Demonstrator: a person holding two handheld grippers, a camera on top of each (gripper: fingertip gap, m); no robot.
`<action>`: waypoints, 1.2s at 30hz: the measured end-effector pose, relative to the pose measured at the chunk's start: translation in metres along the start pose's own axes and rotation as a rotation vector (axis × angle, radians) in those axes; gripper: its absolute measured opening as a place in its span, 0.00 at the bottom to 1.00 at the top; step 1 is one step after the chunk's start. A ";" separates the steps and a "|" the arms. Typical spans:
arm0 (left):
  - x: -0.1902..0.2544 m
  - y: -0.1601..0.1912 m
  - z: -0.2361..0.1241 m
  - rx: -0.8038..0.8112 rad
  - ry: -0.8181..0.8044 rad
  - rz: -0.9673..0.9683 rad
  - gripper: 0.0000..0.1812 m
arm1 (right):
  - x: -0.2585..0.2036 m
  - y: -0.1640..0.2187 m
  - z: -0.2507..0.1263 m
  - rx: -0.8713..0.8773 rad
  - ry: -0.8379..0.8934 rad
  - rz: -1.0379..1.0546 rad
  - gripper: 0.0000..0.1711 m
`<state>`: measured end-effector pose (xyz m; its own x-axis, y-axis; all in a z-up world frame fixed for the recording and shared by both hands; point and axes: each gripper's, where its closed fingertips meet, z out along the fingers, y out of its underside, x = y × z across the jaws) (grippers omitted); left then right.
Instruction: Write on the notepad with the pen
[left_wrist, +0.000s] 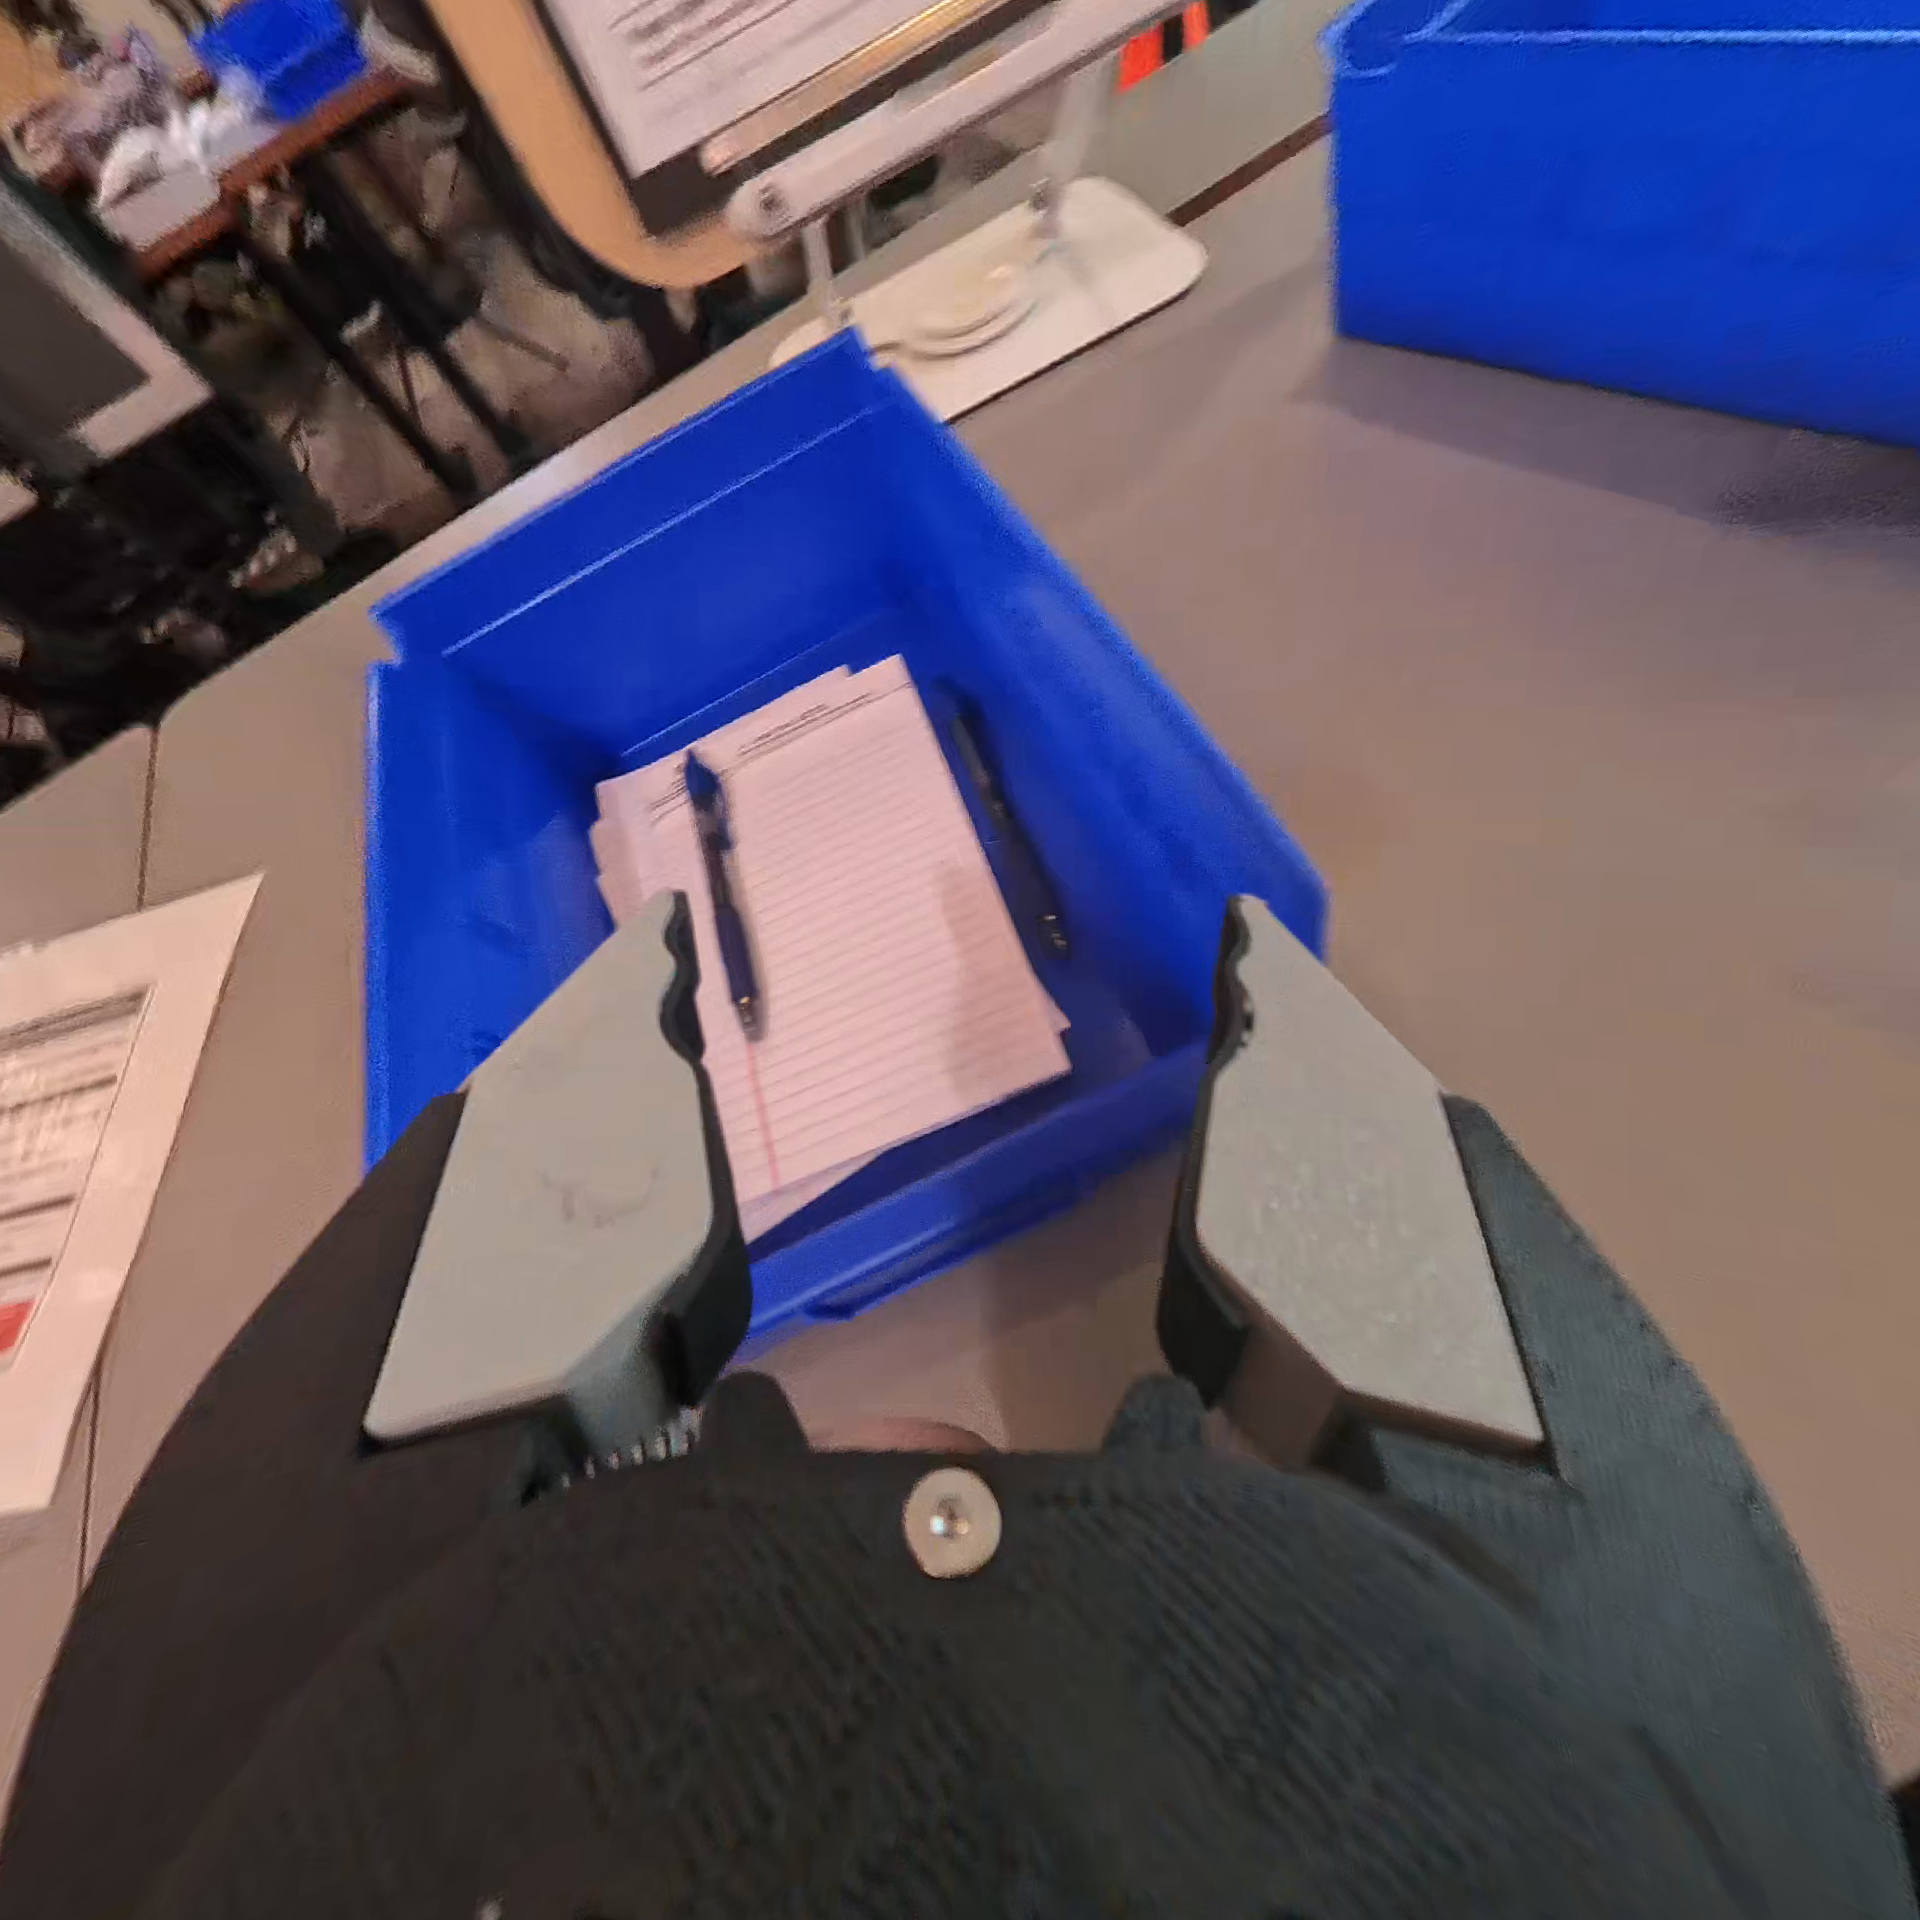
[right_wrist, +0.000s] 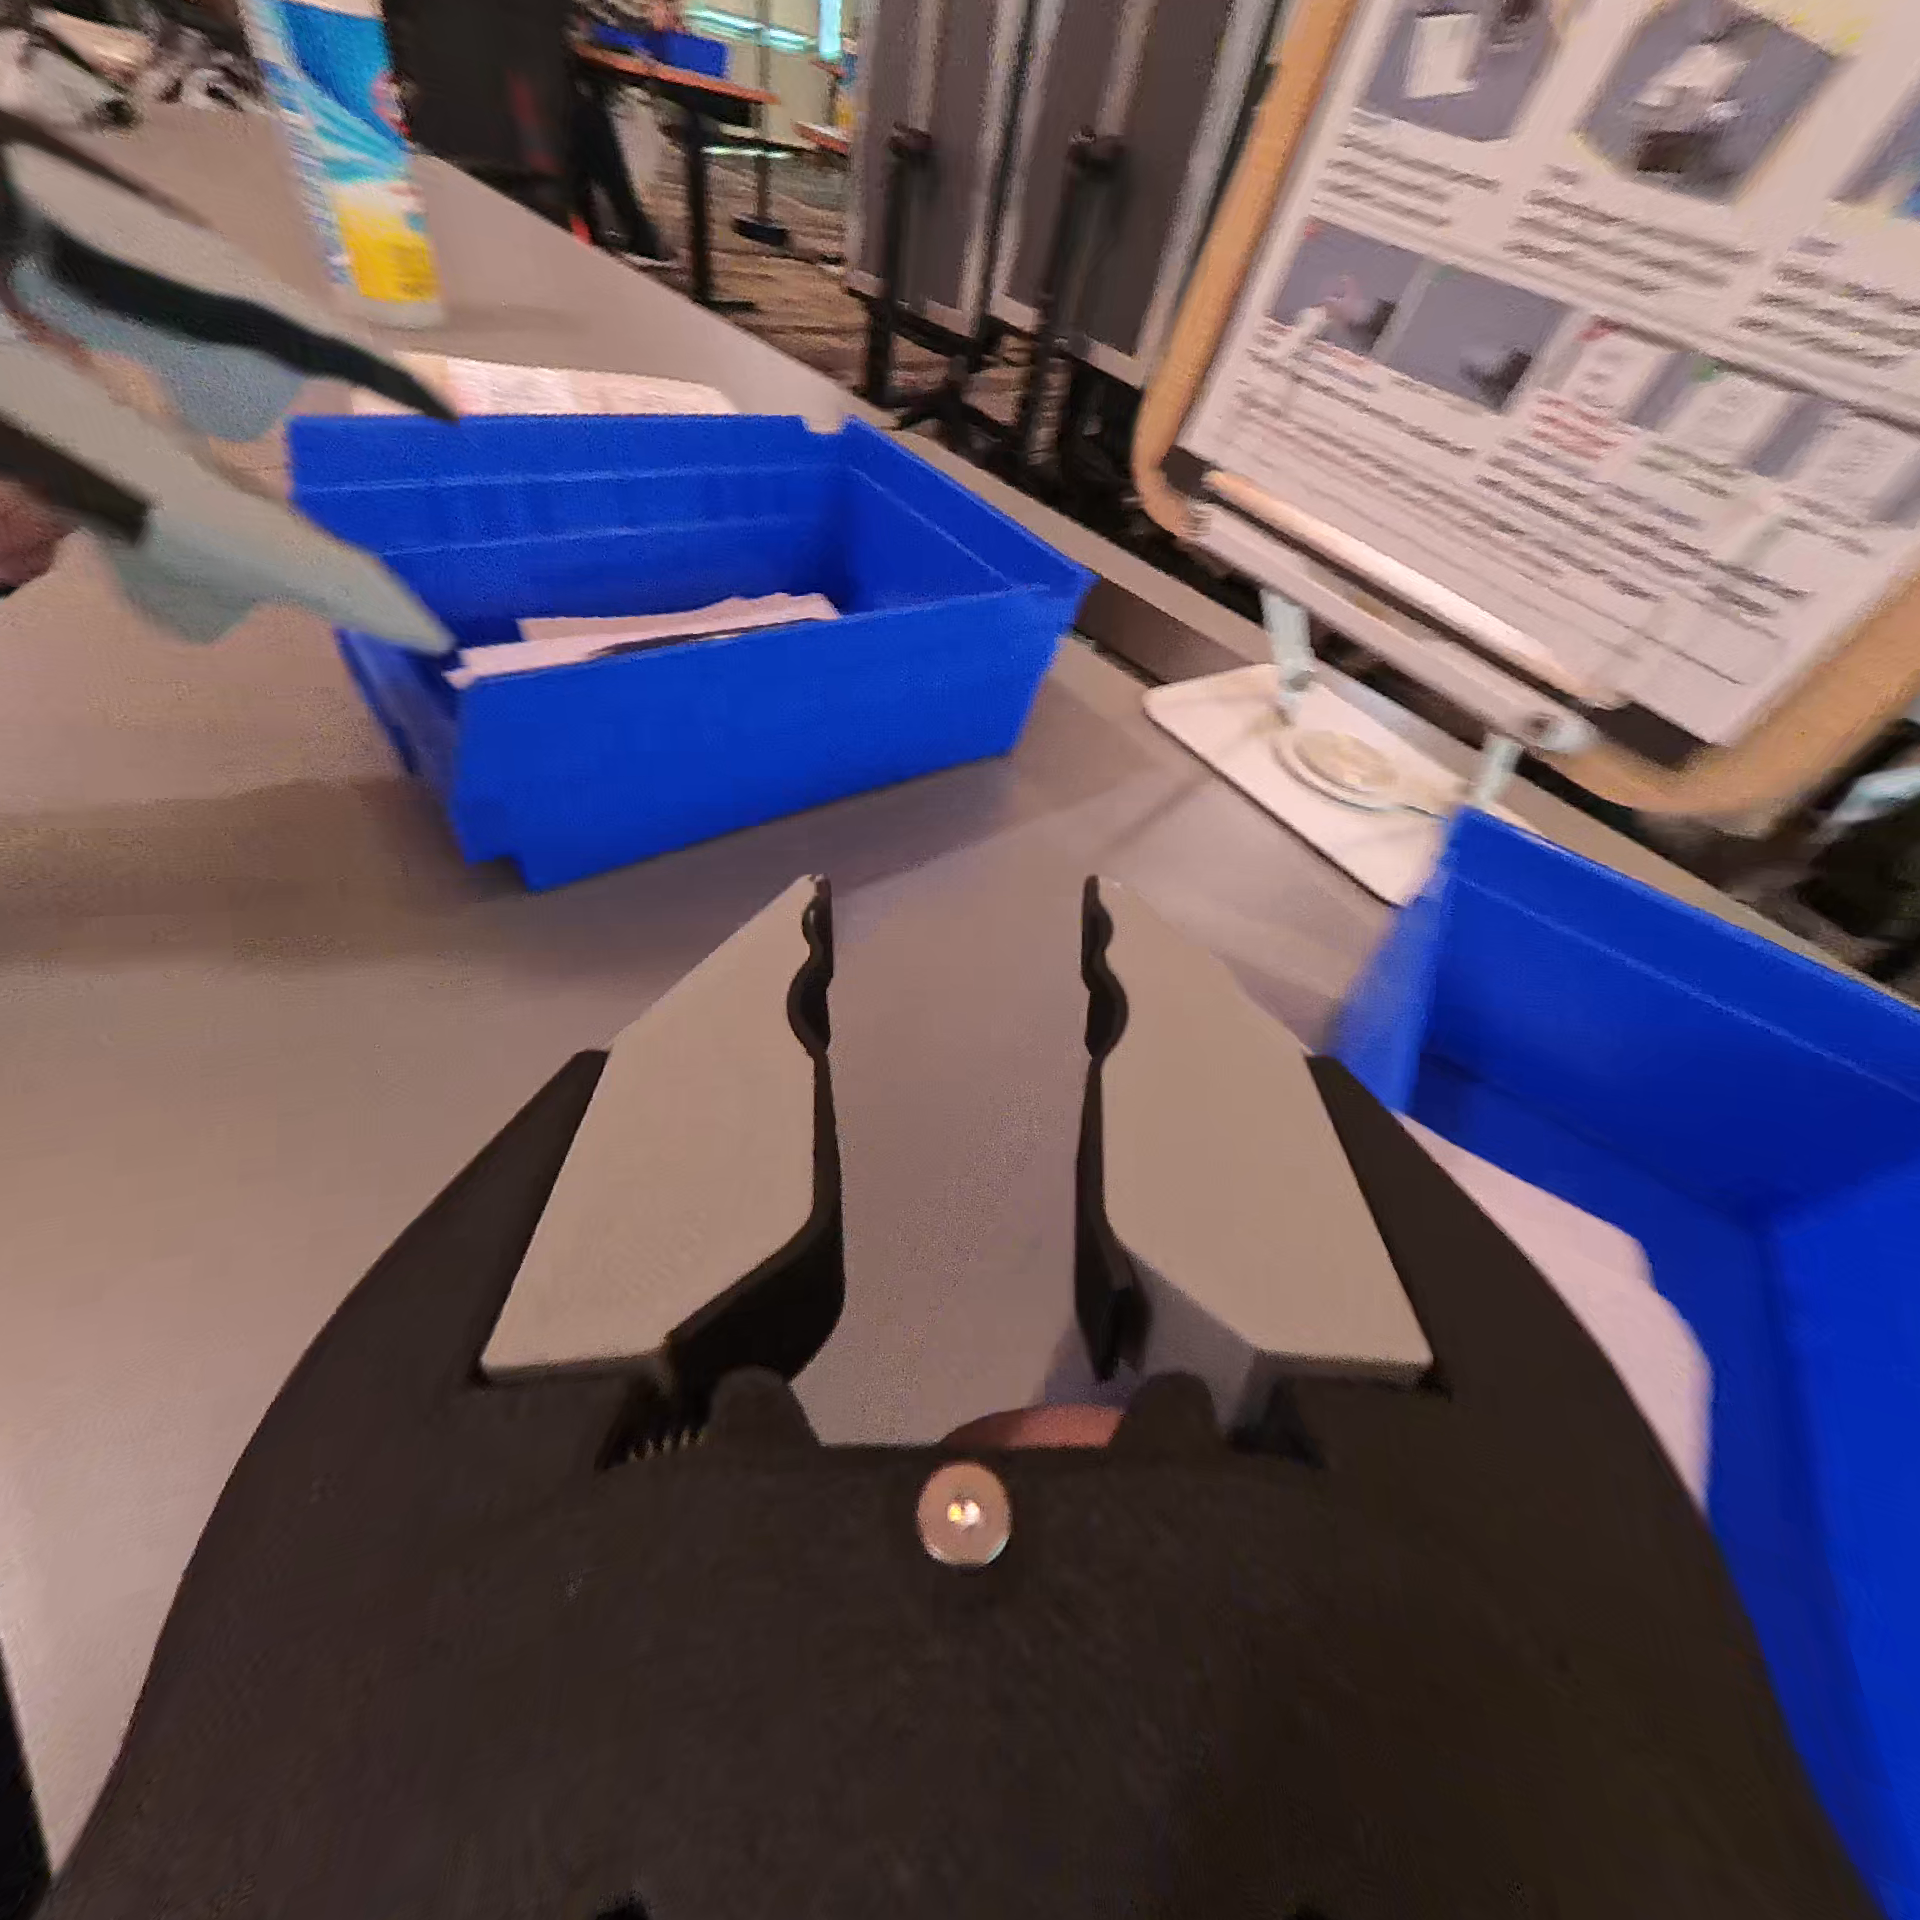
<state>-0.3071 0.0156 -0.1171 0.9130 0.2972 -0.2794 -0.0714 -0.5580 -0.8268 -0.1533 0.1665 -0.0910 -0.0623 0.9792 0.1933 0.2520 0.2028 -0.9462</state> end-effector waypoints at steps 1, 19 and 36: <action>-0.010 0.000 0.005 -0.024 -0.003 -0.031 0.54 | -0.007 0.002 0.016 -0.021 -0.028 -0.011 0.27; -0.086 0.047 0.148 -0.273 -0.190 -0.247 0.48 | 0.123 0.100 0.107 -0.359 0.626 -0.152 0.10; -0.126 0.075 0.125 -0.288 -0.367 -0.464 0.28 | 0.180 0.104 0.093 -0.452 0.965 -0.201 0.10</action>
<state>-0.4782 0.0334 -0.2049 0.6231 0.7735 -0.1158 0.4540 -0.4782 -0.7518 -0.2281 0.3624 -0.1786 0.5936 0.4827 0.6439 0.6671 0.1523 -0.7292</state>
